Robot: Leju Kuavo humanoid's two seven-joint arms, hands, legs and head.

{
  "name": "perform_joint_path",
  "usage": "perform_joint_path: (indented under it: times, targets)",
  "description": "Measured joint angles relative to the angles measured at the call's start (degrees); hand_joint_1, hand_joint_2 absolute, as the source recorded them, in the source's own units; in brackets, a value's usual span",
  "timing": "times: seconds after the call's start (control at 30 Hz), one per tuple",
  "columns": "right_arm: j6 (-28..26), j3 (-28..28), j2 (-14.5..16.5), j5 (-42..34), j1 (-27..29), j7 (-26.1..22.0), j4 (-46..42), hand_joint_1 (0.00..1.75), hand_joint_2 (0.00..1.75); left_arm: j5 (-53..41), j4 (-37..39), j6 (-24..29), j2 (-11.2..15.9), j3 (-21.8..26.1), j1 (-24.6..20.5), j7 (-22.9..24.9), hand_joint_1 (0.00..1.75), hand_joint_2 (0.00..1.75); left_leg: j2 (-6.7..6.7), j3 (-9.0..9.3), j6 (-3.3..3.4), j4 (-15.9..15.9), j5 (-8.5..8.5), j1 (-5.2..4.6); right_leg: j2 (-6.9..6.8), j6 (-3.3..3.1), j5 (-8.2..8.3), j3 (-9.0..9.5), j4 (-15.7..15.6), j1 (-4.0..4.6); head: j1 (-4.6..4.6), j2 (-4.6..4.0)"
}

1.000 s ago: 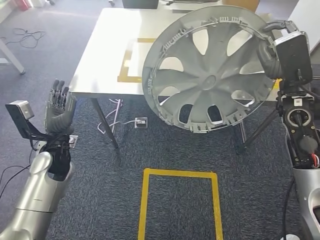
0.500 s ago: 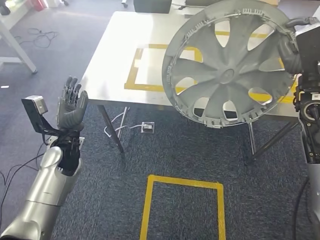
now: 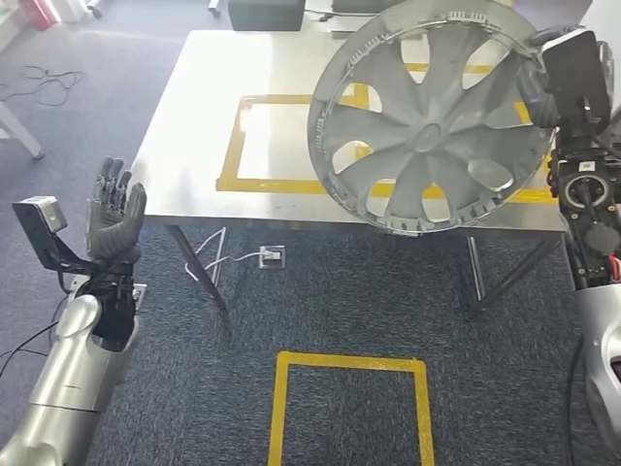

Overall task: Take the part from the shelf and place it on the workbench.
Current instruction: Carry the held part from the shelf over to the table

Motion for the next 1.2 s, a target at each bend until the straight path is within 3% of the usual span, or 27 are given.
perform_joint_path:
  times: [0.07,0.17,0.2,0.23,0.27,0.33,0.37,0.4,0.47,0.53,0.6,0.67,0.7,0.73,0.77,0.83,0.87,0.93,1.0,1.07,1.2]
  targets:
    - [-0.09,0.01,-0.01,0.00,-0.42,-0.28,0.60,1.75,1.75,-0.03,-0.04,0.07,-0.01,0.02,-0.10,0.00,0.00,1.75,-0.04,1.23,0.38,-0.66,-0.34,0.43,-0.14,0.57,-1.60,-1.04,2.85,-0.06,0.34,-0.01]
    - [-0.52,0.00,-0.01,0.24,-0.92,-0.71,2.33,1.75,1.75,-0.07,-0.04,0.19,-0.01,0.03,0.44,0.10,0.00,1.75,-0.12,2.76,0.56,-0.85,-1.28,0.80,-0.23,1.34,-5.83,-6.73,14.25,-0.47,1.24,-0.01]
    - [-0.65,0.01,-0.01,0.46,-0.92,-0.74,3.01,1.75,1.75,-0.07,-0.03,0.21,-0.01,0.03,0.78,0.15,0.00,1.75,-0.16,3.27,0.42,-0.83,-1.72,0.92,-0.24,1.62,-6.39,-8.42,16.77,-0.71,1.50,-0.01]
    - [-0.72,0.03,-0.01,0.71,-0.98,-0.75,3.62,1.75,1.75,-0.08,-0.03,0.21,-0.01,0.02,1.03,0.21,0.00,1.75,-0.22,3.79,0.22,-0.78,-2.17,1.08,-0.26,1.92,-5.78,-9.31,17.14,-0.97,1.75,-0.01]
    - [-0.76,0.03,-0.02,0.93,-1.14,-0.76,4.17,1.75,1.75,-0.08,-0.03,0.21,-0.01,0.02,1.17,0.25,0.00,1.75,-0.28,4.32,-0.05,-0.70,-2.64,1.26,-0.29,2.21,-3.84,-9.27,15.28,-1.25,1.99,-0.01]
    - [-0.83,0.01,-0.05,1.20,-1.71,-0.85,5.09,1.75,1.75,-0.08,-0.04,0.21,-0.01,0.03,1.16,0.28,0.00,1.75,-0.37,5.26,-0.73,-0.42,-3.61,1.60,-0.40,2.88,2.23,-7.38,7.38,-1.74,2.51,-0.01]
    - [-0.88,-0.01,-0.07,1.21,-2.06,-0.93,5.54,1.75,1.75,-0.09,-0.05,0.21,-0.01,0.03,1.12,0.29,0.00,1.75,-0.41,5.49,-1.10,-0.24,-3.99,1.68,-0.48,3.04,4.03,-6.43,3.72,-1.66,2.77,-0.02]
    - [-0.93,0.00,-0.07,1.20,-2.40,-1.00,5.94,1.75,1.75,-0.10,-0.07,0.21,0.00,0.03,1.09,0.32,0.00,1.75,-0.45,5.43,-1.52,0.11,-4.36,1.67,-0.58,2.79,4.95,-5.59,1.43,-1.54,3.03,-0.02]
    - [-1.03,-0.01,-0.07,1.17,-2.98,-1.05,6.52,1.75,1.75,-0.12,-0.13,0.20,-0.01,0.03,1.01,0.40,0.00,1.75,-0.47,5.22,-2.37,0.67,-5.10,1.45,-0.77,1.72,4.04,-5.03,0.47,-1.08,3.01,-0.01]
    - [-1.09,-0.01,-0.08,1.23,-3.44,-1.06,6.85,1.75,1.75,-0.12,-0.19,0.19,-0.02,0.05,0.77,0.49,0.00,1.75,-0.30,4.86,-3.08,1.84,-5.90,1.37,-0.74,0.73,3.63,-4.59,0.72,-1.29,2.49,-0.01]
    - [-1.13,0.01,-0.08,1.31,-3.59,-1.11,7.22,1.75,1.75,-0.12,-0.20,0.19,0.00,0.08,0.57,0.52,0.00,1.75,-0.01,2.42,-3.58,6.79,-7.54,1.47,-0.57,0.04,3.31,-3.91,0.61,-1.47,1.65,-0.01]
    - [-1.18,0.02,-0.08,1.26,-3.07,-1.09,7.86,1.75,1.75,-0.12,-0.13,0.20,0.01,0.09,0.97,0.56,0.00,1.75,0.13,-1.95,-3.90,14.69,-10.40,1.46,-0.42,-0.54,2.71,-3.22,0.57,-1.18,0.79,-0.01]
    - [-1.21,0.03,-0.08,1.28,-2.68,-1.06,8.25,1.75,1.75,-0.11,-0.08,0.21,0.01,0.09,1.30,0.58,0.00,1.75,0.13,-3.81,-3.85,17.49,-11.25,1.39,-0.32,-0.77,2.35,-2.81,0.56,-0.97,0.49,-0.01]
    - [-1.24,0.05,-0.08,1.39,-2.36,-1.03,8.69,1.75,1.75,-0.11,-0.03,0.21,0.01,0.10,1.55,0.60,0.00,1.75,0.13,-4.93,-3.57,18.32,-10.86,1.24,-0.16,-0.93,1.99,-2.37,0.56,-0.70,0.19,-0.01]
    - [-1.27,0.09,-0.07,1.56,-2.21,-1.03,9.07,1.75,1.75,-0.11,0.00,0.21,0.01,0.10,1.64,0.61,0.00,1.75,0.12,-5.11,-2.98,16.86,-9.07,1.00,0.00,-1.05,1.66,-1.96,0.55,-0.41,-0.06,-0.02]
    - [-1.39,0.13,-0.03,1.91,-2.54,-1.15,9.79,1.75,1.75,-0.11,-0.01,0.21,0.04,0.11,1.45,0.63,0.00,1.75,0.15,-3.37,-0.93,9.08,-3.09,0.05,0.26,-1.19,1.05,-1.20,0.49,0.07,-0.50,-0.01]
    - [-1.54,0.14,-0.01,2.04,-3.08,-1.33,10.18,1.75,1.75,-0.08,-0.03,0.21,0.05,0.11,1.31,0.66,0.00,1.75,0.27,-2.23,0.06,5.27,-0.95,-0.39,0.31,-1.18,0.84,-0.95,0.29,0.22,-0.42,-0.01]
    - [-1.90,0.14,0.01,2.19,-4.41,-1.72,11.29,1.75,1.75,-0.01,-0.09,0.17,0.11,0.14,0.93,0.71,0.00,1.75,0.29,-0.34,1.17,0.74,0.06,-1.11,0.28,-0.82,0.73,-0.71,-0.18,-0.02,-0.26,-0.01]
    - [-2.22,0.14,0.02,2.36,-5.36,-2.03,12.36,1.75,1.75,0.02,-0.14,0.08,0.16,0.20,0.49,0.75,0.00,1.75,0.18,1.12,1.26,-1.21,-0.47,-1.23,0.11,-0.25,0.62,-0.30,-0.60,-0.09,-0.47,-0.01]
    - [-2.40,0.21,0.03,2.65,-5.78,-2.22,13.21,1.75,1.75,-0.01,-0.11,-0.04,0.16,0.23,0.18,0.76,0.00,1.75,0.17,2.65,1.29,-2.60,-0.47,-0.73,-0.09,0.29,-0.68,-0.30,0.53,0.07,-0.57,-0.01]
    - [-2.63,0.51,0.07,2.90,-6.28,-1.81,15.54,1.75,1.75,-0.07,0.25,-0.26,0.02,0.23,0.29,0.67,0.00,1.75,0.03,4.90,0.94,-3.45,-1.10,0.25,-0.11,1.28,-5.98,-5.34,12.78,-0.32,0.39,0.00]
